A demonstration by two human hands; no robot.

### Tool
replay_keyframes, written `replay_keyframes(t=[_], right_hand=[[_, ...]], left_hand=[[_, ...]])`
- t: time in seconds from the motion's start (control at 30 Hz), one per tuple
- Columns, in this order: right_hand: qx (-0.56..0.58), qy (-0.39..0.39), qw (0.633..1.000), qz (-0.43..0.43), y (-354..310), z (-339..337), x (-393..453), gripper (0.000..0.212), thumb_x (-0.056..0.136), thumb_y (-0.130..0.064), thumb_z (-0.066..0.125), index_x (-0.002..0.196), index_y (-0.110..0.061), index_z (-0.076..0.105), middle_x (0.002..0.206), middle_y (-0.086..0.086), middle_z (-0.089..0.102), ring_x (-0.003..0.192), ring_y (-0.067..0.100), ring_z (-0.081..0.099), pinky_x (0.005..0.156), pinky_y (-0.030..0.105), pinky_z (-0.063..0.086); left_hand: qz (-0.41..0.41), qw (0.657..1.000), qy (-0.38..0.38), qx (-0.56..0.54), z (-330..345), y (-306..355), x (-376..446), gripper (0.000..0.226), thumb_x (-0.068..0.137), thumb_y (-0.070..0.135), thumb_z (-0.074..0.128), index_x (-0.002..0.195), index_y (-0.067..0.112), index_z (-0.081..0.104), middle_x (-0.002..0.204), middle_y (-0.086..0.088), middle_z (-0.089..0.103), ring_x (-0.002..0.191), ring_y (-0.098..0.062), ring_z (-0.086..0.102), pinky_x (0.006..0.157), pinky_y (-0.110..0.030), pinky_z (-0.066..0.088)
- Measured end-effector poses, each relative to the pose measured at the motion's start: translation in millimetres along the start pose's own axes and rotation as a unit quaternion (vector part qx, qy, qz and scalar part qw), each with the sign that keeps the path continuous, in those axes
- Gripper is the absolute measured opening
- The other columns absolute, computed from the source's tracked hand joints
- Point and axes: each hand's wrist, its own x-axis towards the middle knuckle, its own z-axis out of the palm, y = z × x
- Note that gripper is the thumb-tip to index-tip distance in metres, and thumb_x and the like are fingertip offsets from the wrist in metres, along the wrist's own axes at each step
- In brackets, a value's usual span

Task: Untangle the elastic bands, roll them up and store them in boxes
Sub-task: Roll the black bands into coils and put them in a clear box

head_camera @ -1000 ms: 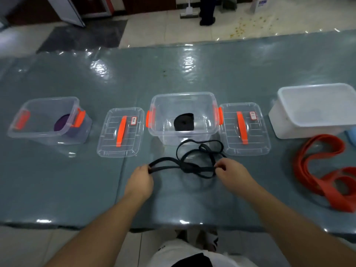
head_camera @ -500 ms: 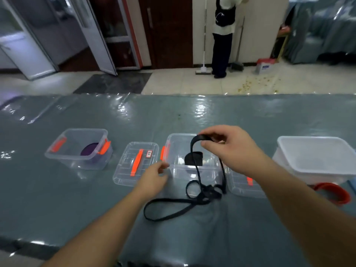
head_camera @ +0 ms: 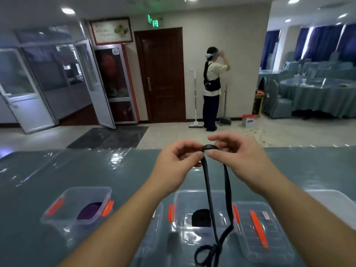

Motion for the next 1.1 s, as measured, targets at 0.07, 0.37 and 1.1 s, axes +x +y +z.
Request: replay_keyframes(t=[0.07,0.37,1.1], right_hand=[[0.021,-0.003,1.0,-0.009,-8,-4,0,0.024,0.085,-0.019,0.081,0.107,-0.029,0.079,0.098,-0.001,0.077,0.096,0.017,0.073,0.092,0.04,0.061],[0.232,0.046,0.972,0.003,-36,5,4,0.017,0.09,-0.016,0.067,0.105,-0.017,0.074,0.1,0.011,0.08,0.095,0.025,0.078,0.081,0.035,0.061],[0.125,-0.037,0.991,-0.005,-66,-21,3,0.018,0.097,-0.009,0.065,0.108,-0.016,0.078,0.096,0.01,0.08,0.081,0.017,0.072,0.077,0.029,0.06]], left_hand=[[0.021,1.0,0.009,-0.021,-2,14,6,0.017,0.093,-0.007,0.068,0.103,0.007,0.072,0.092,-0.002,0.079,0.084,-0.015,0.075,0.076,-0.026,0.061],[0.11,0.989,-0.043,0.093,-6,67,19,0.021,0.095,-0.002,0.07,0.112,0.011,0.073,0.111,-0.008,0.073,0.093,-0.022,0.077,0.086,-0.033,0.063],[0.321,0.797,-0.172,0.482,-12,142,41,0.02,0.091,0.022,0.079,0.111,0.027,0.078,0.103,0.016,0.069,0.093,0.001,0.066,0.083,-0.009,0.052]])
